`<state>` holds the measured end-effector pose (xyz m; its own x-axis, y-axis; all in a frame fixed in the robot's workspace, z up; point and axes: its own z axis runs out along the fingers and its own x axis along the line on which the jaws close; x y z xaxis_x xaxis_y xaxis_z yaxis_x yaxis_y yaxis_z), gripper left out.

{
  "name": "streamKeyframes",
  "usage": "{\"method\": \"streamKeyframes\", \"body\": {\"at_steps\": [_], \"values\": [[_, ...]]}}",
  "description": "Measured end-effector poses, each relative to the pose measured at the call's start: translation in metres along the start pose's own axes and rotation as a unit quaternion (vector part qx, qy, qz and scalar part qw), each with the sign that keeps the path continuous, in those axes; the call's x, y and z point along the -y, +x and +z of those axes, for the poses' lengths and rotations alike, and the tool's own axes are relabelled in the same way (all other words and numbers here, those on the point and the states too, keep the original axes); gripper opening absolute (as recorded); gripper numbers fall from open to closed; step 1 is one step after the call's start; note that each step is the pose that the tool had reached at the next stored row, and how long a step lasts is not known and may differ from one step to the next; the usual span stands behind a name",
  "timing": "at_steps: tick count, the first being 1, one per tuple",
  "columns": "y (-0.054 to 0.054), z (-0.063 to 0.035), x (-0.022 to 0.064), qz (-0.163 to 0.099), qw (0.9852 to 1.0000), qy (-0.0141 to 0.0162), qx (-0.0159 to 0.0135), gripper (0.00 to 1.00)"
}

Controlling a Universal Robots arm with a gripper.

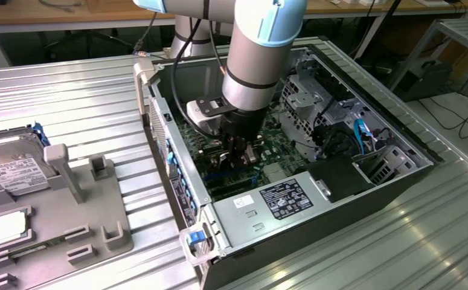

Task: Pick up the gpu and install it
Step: 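Insert the gpu into the slot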

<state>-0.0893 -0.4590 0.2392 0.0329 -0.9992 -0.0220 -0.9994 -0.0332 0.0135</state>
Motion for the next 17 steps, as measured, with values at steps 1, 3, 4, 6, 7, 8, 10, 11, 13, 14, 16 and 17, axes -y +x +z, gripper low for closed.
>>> {"method": "streamKeyframes", "body": {"at_steps": [1, 3, 4, 6, 7, 8, 10, 11, 13, 14, 16, 17], "values": [[0.0000, 0.0000, 0.0000, 0.000, 1.0000, 0.0000, 0.0000, 0.28], [-0.0001, -0.0003, 0.0000, 0.000, 1.0000, 0.0000, 0.0000, 0.28], [-0.0001, -0.0007, 0.0000, 0.000, 1.0000, -0.0001, -0.0001, 0.28], [-0.0001, -0.0010, 0.0000, 0.000, 1.0000, 0.0001, 0.0001, 0.28], [-0.0001, -0.0010, 0.0000, 0.000, 1.0000, 0.0001, 0.0001, 0.28], [0.0000, -0.0011, 0.0000, 0.000, 1.0000, 0.0000, 0.0000, 0.28], [0.0000, -0.0011, 0.0000, 0.000, 1.0000, 0.0000, 0.0000, 0.28], [0.0000, -0.0010, 0.0000, 0.000, 1.0000, -0.0001, -0.0001, 0.28], [0.0000, -0.0005, 0.0000, 0.000, 1.0000, -0.0001, -0.0001, 0.28], [0.0000, -0.0002, 0.0000, 0.000, 1.0000, 0.0000, 0.0000, 0.28], [0.0000, 0.0000, 0.0000, 0.000, 1.0000, -0.0001, -0.0001, 0.28], [0.0000, 0.0002, 0.0000, 0.000, 1.0000, -0.0001, -0.0001, 0.28]]}}
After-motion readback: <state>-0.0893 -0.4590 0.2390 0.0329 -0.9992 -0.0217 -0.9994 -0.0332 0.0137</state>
